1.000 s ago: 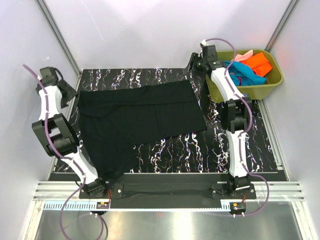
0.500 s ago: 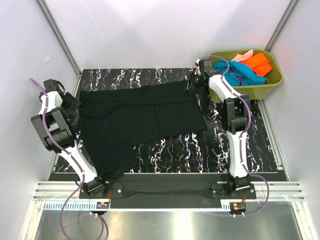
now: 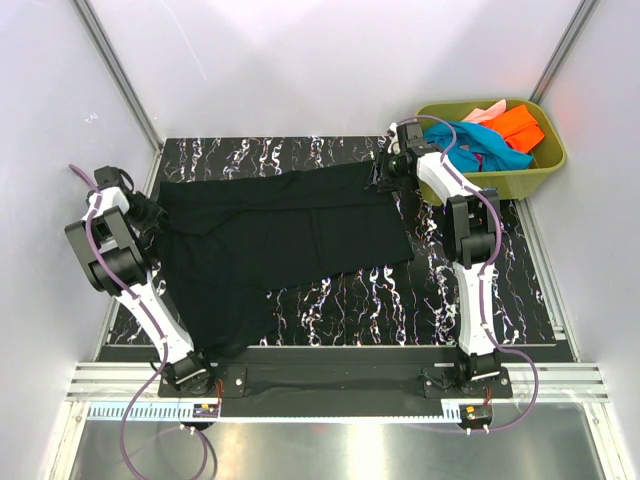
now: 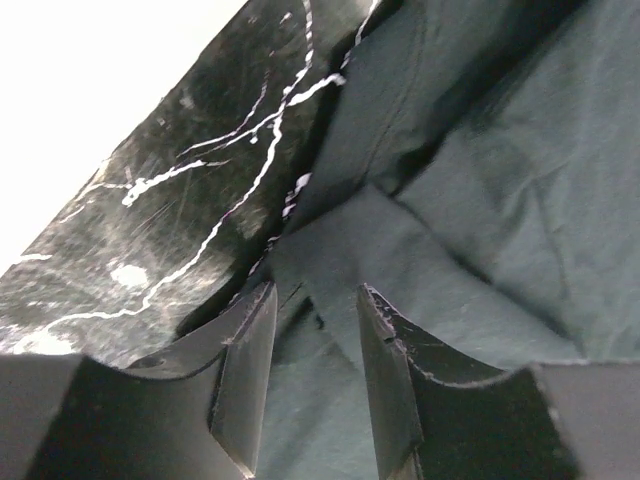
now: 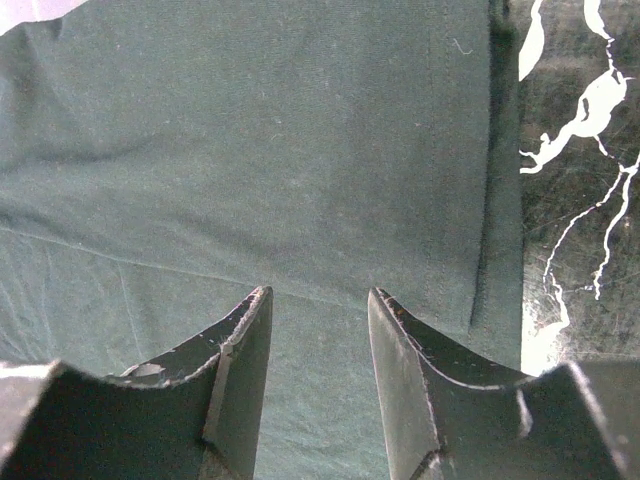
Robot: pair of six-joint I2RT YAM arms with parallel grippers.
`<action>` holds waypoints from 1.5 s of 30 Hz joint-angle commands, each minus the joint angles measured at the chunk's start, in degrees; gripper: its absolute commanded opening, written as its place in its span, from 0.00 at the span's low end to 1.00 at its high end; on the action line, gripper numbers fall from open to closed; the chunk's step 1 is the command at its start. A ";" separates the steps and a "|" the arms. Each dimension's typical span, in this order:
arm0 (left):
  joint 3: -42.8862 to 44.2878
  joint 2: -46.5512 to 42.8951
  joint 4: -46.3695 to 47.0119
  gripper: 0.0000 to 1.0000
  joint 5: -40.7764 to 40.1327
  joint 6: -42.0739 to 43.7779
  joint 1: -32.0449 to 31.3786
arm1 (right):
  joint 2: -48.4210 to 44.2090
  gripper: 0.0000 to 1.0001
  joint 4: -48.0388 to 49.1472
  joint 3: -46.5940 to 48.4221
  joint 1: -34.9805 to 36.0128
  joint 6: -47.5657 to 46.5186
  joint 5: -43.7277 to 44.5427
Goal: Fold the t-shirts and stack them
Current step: Fold the tshirt
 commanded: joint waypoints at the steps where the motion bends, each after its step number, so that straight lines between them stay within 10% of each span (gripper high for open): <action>1: 1.97 0.55 5.40 0.43 1.64 -2.35 0.32 | -4.61 0.50 1.92 0.16 0.45 -1.81 -1.05; 11: 5.93 3.98 3.65 0.34 0.93 -3.32 0.49 | -4.79 0.49 0.78 -0.80 0.54 -3.04 1.31; 20: 5.14 1.00 2.85 0.00 0.06 -2.26 0.32 | -2.60 0.52 -0.80 -0.11 1.59 -0.49 10.80; 45: 3.47 -6.65 2.77 0.00 3.48 -3.23 -0.12 | -0.92 0.48 -3.89 -0.98 2.12 3.90 18.99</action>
